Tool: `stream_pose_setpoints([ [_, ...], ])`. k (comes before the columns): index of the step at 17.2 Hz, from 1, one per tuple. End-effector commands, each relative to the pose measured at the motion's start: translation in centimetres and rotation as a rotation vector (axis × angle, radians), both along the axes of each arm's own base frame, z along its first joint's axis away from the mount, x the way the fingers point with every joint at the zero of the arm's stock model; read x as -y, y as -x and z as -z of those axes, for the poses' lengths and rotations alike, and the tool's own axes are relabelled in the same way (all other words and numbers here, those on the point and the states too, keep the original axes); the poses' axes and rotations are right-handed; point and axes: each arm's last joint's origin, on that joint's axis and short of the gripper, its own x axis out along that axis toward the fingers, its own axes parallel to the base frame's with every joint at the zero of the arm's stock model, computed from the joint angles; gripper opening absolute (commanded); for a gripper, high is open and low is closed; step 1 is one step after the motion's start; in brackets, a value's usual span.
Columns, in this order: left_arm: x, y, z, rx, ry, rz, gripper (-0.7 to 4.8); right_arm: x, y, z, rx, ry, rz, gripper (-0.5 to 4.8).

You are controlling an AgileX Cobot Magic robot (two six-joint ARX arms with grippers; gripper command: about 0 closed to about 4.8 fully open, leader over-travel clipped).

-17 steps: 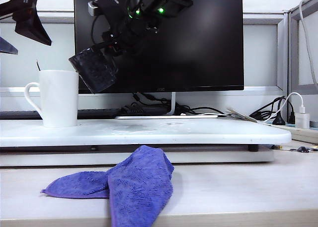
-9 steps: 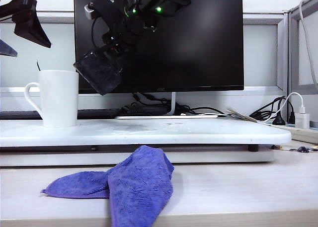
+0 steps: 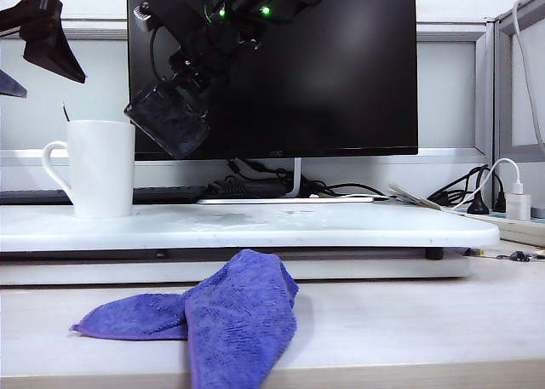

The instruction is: Carefully pick up the black cup and pour some water from the black cup into the white cup.

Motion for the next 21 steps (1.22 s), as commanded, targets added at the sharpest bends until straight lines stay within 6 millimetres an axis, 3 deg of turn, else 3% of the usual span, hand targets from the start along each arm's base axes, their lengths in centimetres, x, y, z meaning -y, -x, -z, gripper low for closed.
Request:
stream_pose_setpoints([
  [1,0.0,0.0,-0.2,0.002,-0.004,0.000,4.79,-0.1,0.4,-1.8,0.087,-0.046,-0.005,-0.05],
  [21,-0.1,0.1,0.0,-0.020,-0.007,-0.006,4.79,-1.2,1.3,-2.1,0.245,0.119,0.000,-0.05],
])
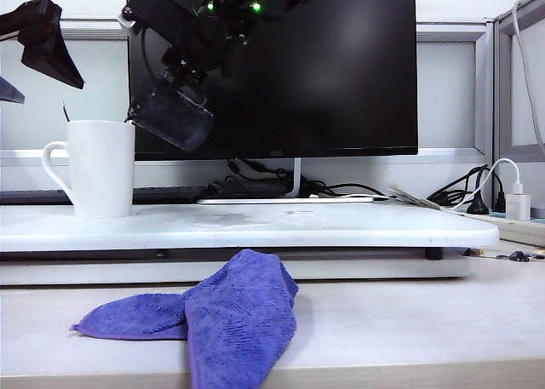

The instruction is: Carefully pick up the black cup and pour some water from the black cup into the white cup.

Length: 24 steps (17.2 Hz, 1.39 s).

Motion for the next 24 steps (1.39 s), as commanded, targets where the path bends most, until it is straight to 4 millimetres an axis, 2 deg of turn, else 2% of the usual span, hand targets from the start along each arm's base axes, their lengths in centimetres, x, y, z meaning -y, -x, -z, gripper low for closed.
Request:
stream_pose_setpoints([
  [1,-0.02,0.01,-0.17,0.003,-0.004,-0.001,4.79,-0.19,0.59,-1.78,0.084,-0.046,-0.010,-0.05],
  [24,-0.03,0.13,0.17,-0.035,-0.006,-0.001,4.79,-0.89,1.28,-2.17,0.199,0.064,-0.028,-0.05],
])
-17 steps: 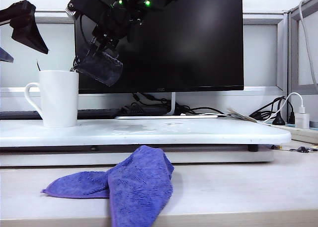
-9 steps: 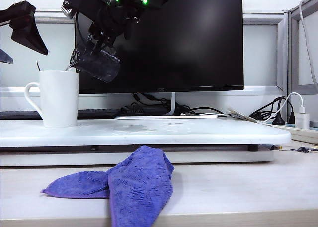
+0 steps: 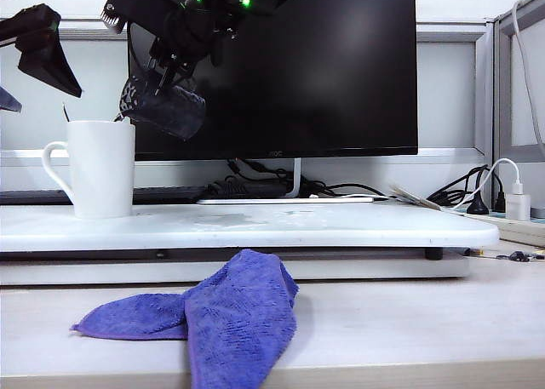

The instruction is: Carefully pick up the black cup and pour some water from the black cup into the white cup.

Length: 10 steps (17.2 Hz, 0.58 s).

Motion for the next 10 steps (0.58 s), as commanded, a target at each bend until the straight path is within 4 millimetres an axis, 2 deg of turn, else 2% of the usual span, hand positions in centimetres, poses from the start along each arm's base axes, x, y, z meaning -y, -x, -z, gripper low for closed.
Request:
stream_pose_setpoints([
  [1,0.0,0.0,-0.2,0.011,-0.003,0.001,4.79,0.2,0.4,-1.6,0.057,-0.033,-0.003,-0.05],
  [5,0.0,0.0,-0.2,0.011,-0.003,0.001,4.79,0.2,0.4,-1.7,-0.034,-0.164,-0.006,-0.05],
  [10,0.0,0.0,-0.2,0.006,0.001,0.000,4.79,1.6,0.5,-3.8,-0.184,-0.446,0.004,-0.05],
])
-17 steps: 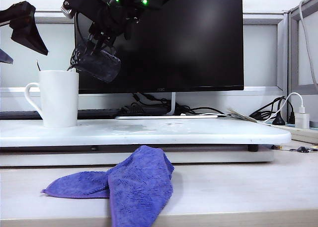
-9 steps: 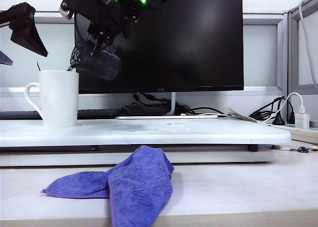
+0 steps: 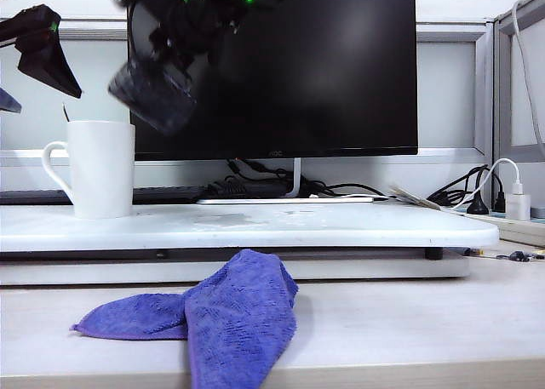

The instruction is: Carefully pick up the black cup and pour some water from the black cup into the white cup.

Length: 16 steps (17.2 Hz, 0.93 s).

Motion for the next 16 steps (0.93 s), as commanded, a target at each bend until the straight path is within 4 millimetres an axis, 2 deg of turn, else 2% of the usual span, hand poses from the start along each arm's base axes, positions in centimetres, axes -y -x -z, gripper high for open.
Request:
stream_pose_setpoints([
  [1,0.0,0.0,-0.3,0.013,0.001,0.000,4.79,1.5,0.4,-3.2,-0.050,-0.245,0.016,-0.05],
  [3,0.0,0.0,-0.3,0.015,0.003,0.005,4.79,4.1,0.2,-5.9,-0.170,-0.522,0.039,-0.05],
  [5,0.1,0.2,-0.9,0.037,0.085,0.030,4.79,7.0,-0.1,-8.3,-0.188,-0.661,0.079,-0.05],
  [8,0.5,1.2,-3.3,0.194,0.111,0.071,4.79,12.1,-0.5,-10.5,-0.289,-0.728,0.187,-0.05],
  [10,1.2,2.0,-4.5,0.272,0.121,0.120,4.79,14.6,-0.3,-11.7,-0.332,-0.777,0.229,-0.05],
  [13,2.4,3.7,-6.0,0.356,0.138,0.199,4.79,16.8,0.6,-13.0,-0.365,-0.748,0.279,-0.05],
  [15,3.3,5.5,-7.3,0.429,0.142,0.255,4.79,18.0,2.5,-14.4,-0.391,-0.686,0.297,-0.05],
  [16,3.3,5.8,-7.6,0.441,0.143,0.261,4.79,18.5,2.8,-14.7,-0.401,-0.679,0.290,-0.05],
])
